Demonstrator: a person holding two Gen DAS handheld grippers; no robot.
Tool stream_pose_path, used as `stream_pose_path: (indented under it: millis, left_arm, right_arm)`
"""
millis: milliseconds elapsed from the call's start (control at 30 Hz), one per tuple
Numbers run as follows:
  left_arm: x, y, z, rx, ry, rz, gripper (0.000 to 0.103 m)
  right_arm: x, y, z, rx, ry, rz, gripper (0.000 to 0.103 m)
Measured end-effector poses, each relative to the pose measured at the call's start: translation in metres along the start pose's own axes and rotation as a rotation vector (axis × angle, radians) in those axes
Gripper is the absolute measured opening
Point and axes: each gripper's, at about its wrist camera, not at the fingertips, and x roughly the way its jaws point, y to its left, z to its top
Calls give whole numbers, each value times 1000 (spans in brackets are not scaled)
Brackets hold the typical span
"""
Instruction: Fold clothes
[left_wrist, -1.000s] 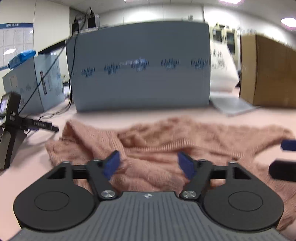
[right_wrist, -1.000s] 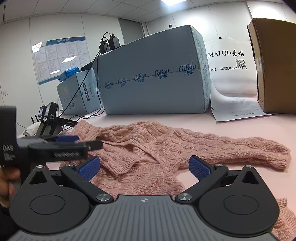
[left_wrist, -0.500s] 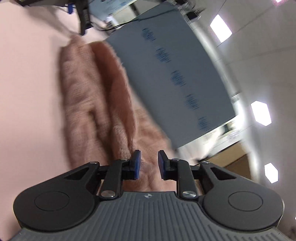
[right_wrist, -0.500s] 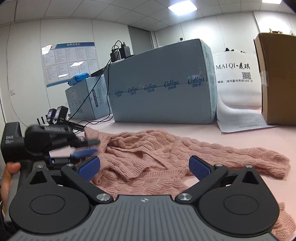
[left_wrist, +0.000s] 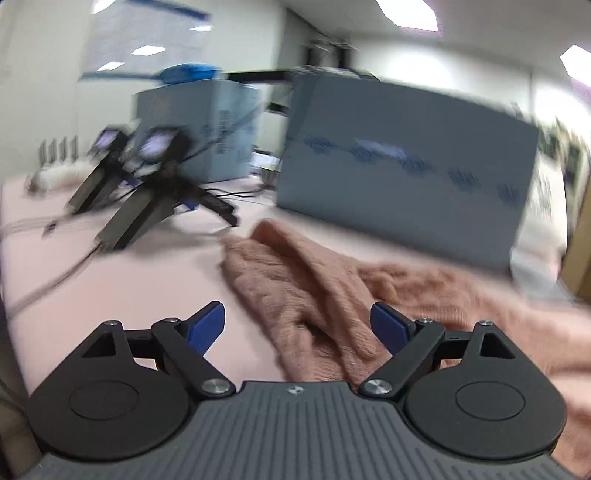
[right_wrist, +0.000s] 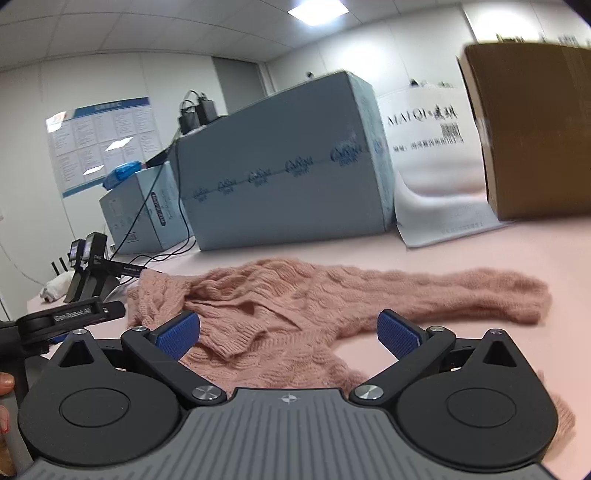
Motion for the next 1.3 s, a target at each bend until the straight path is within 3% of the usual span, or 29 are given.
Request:
stream_pose_path:
  millis: [100,167,300,533,667,800,933,1033,1167,1300]
  left_arm:
    - [-15,-24,3,72,-72,-40,86]
    - [-15,-38,4,104,-78,-77,87]
    - [-4,-56,3,140,0,-109,87]
    - [13,-47,-13,144,107,-61,87]
    - [14,-19,-23,74,138,-31,87]
    - [11,15,-29,-49,160,-50,87]
    - [9,40,-30,-146,135,-61,87]
    - [4,53,-33,-192,91,-41,87]
    - [1,68,-39,-254,68,-109,87]
    - [-1,64,-40,-221,57,-117,88]
  right_arm:
    - [6,-9,0,80,66,60,103]
    - [10,-13,-2,114,106,76,103]
    - [17,-18,-8,170,182,93,103]
    - [16,-12,-12,151,200,110,103]
    - [16,-15,-11,203,204,198,103]
    - [17,-18,-10,256,209,285,103]
    - [47,-30,-1,464,316,416,103]
    - [67,-21,7,566,339,390,103]
    - [100,5,16,662,381,459,103]
    - [132,47,24,580,400,441,102]
